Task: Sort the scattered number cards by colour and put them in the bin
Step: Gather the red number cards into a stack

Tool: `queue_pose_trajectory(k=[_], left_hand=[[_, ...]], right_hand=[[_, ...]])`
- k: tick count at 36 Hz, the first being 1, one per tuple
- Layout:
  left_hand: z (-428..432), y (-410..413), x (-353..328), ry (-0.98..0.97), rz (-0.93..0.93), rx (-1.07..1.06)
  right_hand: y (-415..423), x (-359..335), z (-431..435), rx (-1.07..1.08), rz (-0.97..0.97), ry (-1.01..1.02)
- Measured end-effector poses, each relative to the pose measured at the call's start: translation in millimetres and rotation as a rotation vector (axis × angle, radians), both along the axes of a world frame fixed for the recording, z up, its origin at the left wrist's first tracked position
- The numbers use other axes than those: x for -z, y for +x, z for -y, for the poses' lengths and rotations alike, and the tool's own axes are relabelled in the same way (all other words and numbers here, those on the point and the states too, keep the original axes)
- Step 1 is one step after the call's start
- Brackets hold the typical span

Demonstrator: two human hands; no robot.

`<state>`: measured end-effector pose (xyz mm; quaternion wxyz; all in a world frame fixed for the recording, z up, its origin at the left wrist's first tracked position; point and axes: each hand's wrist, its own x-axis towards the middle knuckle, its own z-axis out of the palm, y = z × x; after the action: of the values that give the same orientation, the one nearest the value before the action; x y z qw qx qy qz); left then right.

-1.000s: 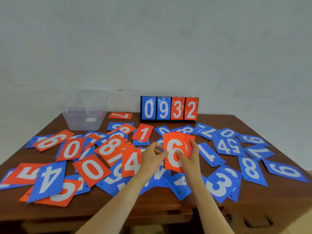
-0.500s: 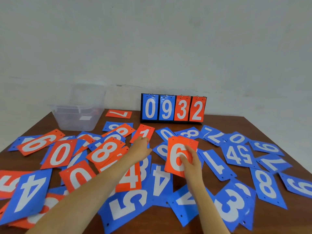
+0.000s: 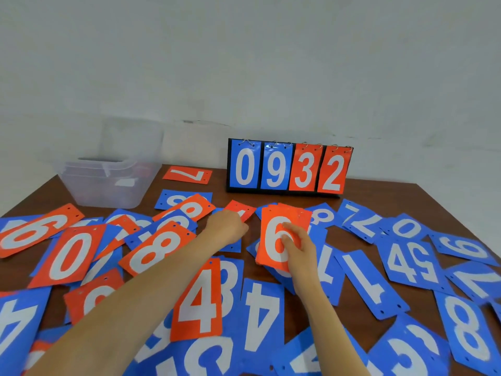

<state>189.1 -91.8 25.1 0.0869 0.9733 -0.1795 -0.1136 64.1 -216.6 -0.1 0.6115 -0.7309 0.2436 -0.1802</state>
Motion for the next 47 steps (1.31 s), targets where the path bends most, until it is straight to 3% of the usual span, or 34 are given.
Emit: queue_pose_trajectory(k=[4, 9, 12, 15, 19, 21, 26, 29, 36, 41, 47], left_hand=[[-7.1, -5.0, -19.1, -0.114, 0.128, 0.008], [-25.3, -31.8, -43.6, -0.505, 0.389, -0.072], [-37.6, -78.3, -55.4, -0.677, 0.44, 0.012], [-42.2, -126.7, -50.4, -0.551, 0.449, 0.149], [-46.2, -171.2, -31.1, -0.352, 0.495, 0.267], [-48.5, -188.7, -24.9, -0.354, 0.476, 0.248], [-57.9, -209.8, -17.9, -0.415, 0.405, 0.237], [-67.4, -219.6, -18.0, -0.444, 0.353, 0.231], [-87.9, -224.9, -26.0, -0.803, 0.122, 0.019], [-93.3, -226.4, -25.0, -0.854, 0.161, -0.025], [-86.7, -234.2, -20.9, -1.102, 0.141, -0.134]], right_hand=[[-9.9, -0.8, -5.4, -0.03, 0.0, 0.001], [-32.1, -11.3, -12.2, -0.016, 0.05, 0.054], [-47.2, -16.2, -19.8, -0.032, 0.08, 0.063], [-63.2, -21.2, -30.6, -0.024, 0.106, 0.082], [-85.9, -36.9, -48.7, -0.002, 0.146, 0.277], [-97.8, -41.7, -55.9, -0.03, 0.164, 0.345], [-121.8, -43.4, -68.4, -0.024, 0.238, 0.105], [-130.8, -43.5, -73.6, -0.056, 0.244, 0.099], [-149.1, -48.2, -75.4, -0.119, 0.253, 0.142], [-156.3, -43.7, -76.8, -0.125, 0.322, 0.082], [-161.0, -37.8, -82.1, -0.105, 0.318, 0.08]])
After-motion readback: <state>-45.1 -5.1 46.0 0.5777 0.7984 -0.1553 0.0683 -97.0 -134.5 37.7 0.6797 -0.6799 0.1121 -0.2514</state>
